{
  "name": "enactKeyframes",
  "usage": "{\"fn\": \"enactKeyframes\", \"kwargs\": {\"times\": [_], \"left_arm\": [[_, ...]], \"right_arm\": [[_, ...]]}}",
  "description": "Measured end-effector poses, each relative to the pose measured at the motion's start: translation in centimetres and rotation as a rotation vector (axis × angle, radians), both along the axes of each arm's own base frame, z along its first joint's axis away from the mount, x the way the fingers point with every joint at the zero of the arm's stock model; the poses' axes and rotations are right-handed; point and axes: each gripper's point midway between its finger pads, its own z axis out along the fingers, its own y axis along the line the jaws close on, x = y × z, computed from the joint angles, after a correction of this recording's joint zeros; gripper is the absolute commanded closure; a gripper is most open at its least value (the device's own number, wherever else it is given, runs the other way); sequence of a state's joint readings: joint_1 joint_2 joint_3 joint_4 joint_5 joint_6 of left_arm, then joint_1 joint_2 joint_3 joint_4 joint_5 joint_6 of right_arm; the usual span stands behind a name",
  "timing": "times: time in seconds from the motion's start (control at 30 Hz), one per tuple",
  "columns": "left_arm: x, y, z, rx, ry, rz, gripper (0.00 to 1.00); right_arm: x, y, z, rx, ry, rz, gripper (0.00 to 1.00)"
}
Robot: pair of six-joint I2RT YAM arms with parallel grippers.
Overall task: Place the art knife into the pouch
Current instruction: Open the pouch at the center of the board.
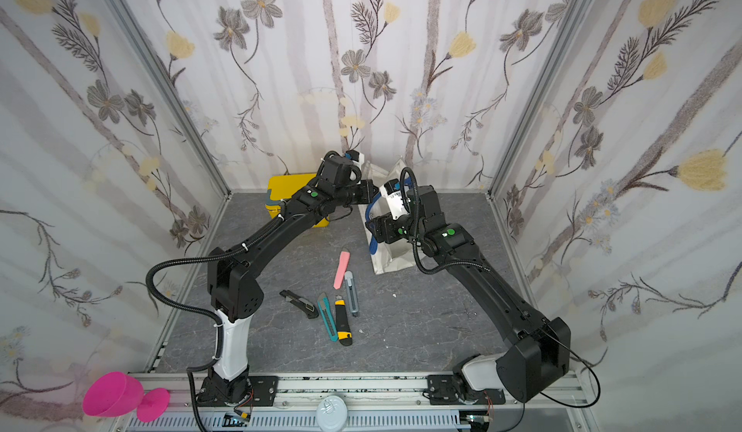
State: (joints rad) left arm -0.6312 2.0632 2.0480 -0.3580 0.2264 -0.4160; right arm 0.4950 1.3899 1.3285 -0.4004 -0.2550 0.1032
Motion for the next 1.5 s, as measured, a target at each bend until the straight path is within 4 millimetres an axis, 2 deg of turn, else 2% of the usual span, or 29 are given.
{"fn": "enactKeyframes", "kwargs": {"times": [0.17,0.33,0.37,0.47,0.57,0.63,0.77,1.03,1.27,1.5], "left_arm": [[-0.2,0.1,-0.4,0.01,0.015,-0.002,1.0],[-0.3,0.2,0.0,0.007,0.01,-0.002,1.0],[-0.3,0.1,0.1,0.006,0.009,-0.003,1.0],[-0.3,0.1,0.1,0.005,0.007,-0.003,1.0],[-0.3,0.1,0.1,0.01,0.003,-0.006,1.0],[-0.3,0.2,0.1,0.011,0.003,-0.006,1.0],[-0.3,0.4,-0.2,0.027,0.007,-0.007,1.0],[0.0,1.2,-0.7,0.043,0.016,0.012,1.0],[-0.3,2.8,-2.9,0.079,0.055,0.038,1.0],[-1.8,3.5,-2.5,0.074,0.029,0.017,1.0]], "right_arm": [[-0.8,1.0,-0.8,-0.056,-0.006,0.035,0.26],[-0.3,1.0,-2.3,-0.156,-0.017,0.006,0.31],[-0.3,1.0,-2.5,-0.172,-0.02,0.002,0.35],[-0.2,1.1,-3.0,-0.205,-0.026,-0.006,0.59],[0.0,0.6,-2.7,-0.216,-0.043,-0.032,0.65],[0.0,0.2,-2.3,-0.211,-0.063,-0.044,0.74],[-0.3,-0.1,-1.3,-0.182,-0.094,-0.057,0.75],[-0.9,-1.8,-0.7,-0.136,-0.102,-0.103,0.76],[-0.1,-5.3,0.5,-0.044,-0.086,-0.226,0.73],[1.6,-8.9,2.4,0.06,-0.098,-0.351,0.7]]}}
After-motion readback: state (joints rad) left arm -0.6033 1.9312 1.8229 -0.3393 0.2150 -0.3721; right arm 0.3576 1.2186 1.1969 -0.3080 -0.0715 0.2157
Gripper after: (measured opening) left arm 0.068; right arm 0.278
